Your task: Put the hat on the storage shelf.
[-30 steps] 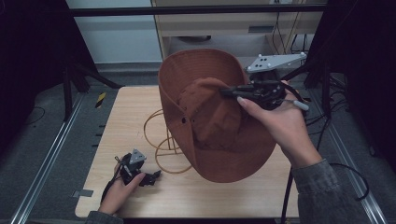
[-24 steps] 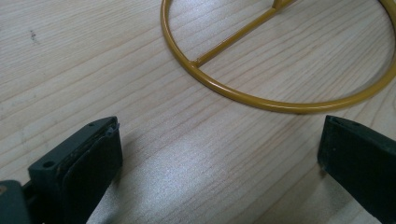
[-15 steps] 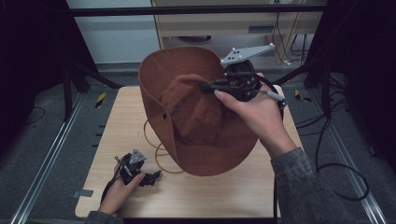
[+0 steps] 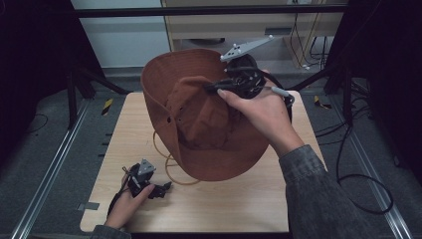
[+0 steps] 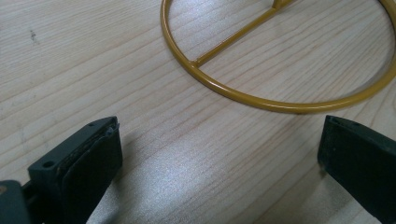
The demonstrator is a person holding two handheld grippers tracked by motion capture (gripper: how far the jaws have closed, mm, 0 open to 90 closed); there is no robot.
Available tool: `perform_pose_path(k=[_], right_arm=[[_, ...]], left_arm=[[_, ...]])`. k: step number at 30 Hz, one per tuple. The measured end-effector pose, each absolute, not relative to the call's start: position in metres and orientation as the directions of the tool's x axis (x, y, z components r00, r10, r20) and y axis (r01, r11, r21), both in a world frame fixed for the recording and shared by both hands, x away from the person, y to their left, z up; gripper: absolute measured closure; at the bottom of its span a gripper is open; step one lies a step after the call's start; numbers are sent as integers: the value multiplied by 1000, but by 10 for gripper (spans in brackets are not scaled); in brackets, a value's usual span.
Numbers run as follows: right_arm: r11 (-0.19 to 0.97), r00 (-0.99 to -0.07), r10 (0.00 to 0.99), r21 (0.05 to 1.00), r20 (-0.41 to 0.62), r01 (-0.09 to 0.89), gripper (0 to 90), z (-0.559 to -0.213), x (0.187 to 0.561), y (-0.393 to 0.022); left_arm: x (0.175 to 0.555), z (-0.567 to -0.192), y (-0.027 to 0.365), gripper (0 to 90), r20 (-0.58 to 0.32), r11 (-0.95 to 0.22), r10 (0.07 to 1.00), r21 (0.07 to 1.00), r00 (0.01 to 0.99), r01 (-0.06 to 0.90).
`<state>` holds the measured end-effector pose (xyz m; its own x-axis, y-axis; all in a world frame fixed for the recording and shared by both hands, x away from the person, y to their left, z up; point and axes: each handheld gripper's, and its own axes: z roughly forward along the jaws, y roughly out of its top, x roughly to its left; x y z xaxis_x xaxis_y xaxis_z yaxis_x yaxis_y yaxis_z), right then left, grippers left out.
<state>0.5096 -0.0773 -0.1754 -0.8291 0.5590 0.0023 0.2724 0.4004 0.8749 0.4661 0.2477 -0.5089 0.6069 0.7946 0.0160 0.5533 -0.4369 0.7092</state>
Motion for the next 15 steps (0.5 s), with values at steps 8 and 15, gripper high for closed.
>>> perform_pose_path(k=[8, 15], right_arm=[[407, -832, 555, 871, 5, 276, 892, -172, 517, -67], [410, -838, 546, 867, 14, 282, 892, -179, 522, -58]], left_arm=[[466, -509, 248, 0, 16, -437, 795, 709, 607, 554], [466, -509, 248, 0, 15, -438, 793, 709, 610, 552]])
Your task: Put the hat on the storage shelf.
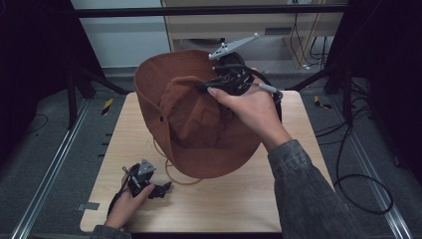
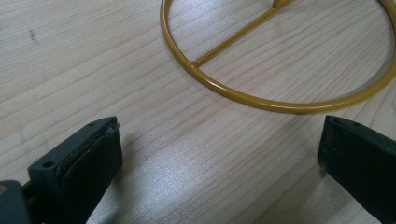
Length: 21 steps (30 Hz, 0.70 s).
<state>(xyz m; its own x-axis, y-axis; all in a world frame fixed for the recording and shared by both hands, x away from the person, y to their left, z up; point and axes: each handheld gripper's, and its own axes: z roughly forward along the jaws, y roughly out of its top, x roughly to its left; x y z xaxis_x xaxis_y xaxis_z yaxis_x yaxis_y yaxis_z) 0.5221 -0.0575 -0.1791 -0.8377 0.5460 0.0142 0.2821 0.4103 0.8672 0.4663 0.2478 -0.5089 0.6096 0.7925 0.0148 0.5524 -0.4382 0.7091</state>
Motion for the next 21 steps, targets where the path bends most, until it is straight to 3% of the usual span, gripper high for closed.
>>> perform_pose_path(k=[21], right_arm=[[405, -843, 537, 867, 31, 290, 891, -190, 530, -42]], left_arm=[[466, -509, 248, 0, 15, -440, 791, 708, 611, 553]])
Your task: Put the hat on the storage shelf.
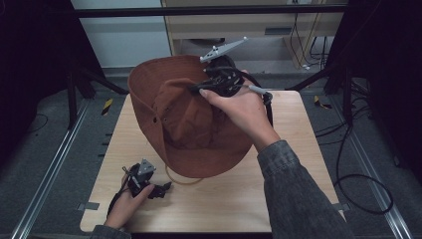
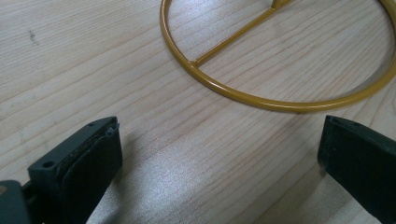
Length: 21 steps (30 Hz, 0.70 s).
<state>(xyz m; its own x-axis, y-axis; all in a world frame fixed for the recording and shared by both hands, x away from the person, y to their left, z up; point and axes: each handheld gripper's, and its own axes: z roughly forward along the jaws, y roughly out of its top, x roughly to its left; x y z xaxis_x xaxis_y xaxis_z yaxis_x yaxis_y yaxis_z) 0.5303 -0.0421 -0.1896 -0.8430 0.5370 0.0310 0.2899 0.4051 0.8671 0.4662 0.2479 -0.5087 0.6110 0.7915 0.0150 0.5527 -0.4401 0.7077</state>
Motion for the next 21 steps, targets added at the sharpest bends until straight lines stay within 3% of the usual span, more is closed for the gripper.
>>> perform_pose_path(k=[21], right_arm=[[437, -861, 506, 848, 44, 300, 891, -205, 535, -11]], left_arm=[[466, -509, 248, 0, 16, -442, 790, 708, 613, 551]])
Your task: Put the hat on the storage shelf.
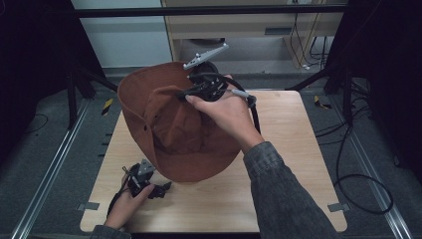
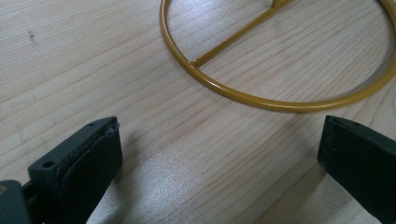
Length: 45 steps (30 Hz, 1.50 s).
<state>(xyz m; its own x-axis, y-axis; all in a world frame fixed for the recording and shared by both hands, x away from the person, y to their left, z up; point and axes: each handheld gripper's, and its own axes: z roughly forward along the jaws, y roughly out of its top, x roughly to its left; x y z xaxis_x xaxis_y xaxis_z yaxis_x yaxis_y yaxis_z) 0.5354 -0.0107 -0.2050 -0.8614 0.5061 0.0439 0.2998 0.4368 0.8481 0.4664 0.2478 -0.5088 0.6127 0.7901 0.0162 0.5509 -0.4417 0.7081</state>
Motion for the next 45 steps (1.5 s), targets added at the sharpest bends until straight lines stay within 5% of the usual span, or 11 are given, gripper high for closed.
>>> perform_pose_path(k=[45], right_arm=[[466, -867, 492, 817, 79, 339, 886, -234, 545, 7]], left_arm=[[466, -509, 248, 0, 16, -441, 790, 709, 612, 551]])
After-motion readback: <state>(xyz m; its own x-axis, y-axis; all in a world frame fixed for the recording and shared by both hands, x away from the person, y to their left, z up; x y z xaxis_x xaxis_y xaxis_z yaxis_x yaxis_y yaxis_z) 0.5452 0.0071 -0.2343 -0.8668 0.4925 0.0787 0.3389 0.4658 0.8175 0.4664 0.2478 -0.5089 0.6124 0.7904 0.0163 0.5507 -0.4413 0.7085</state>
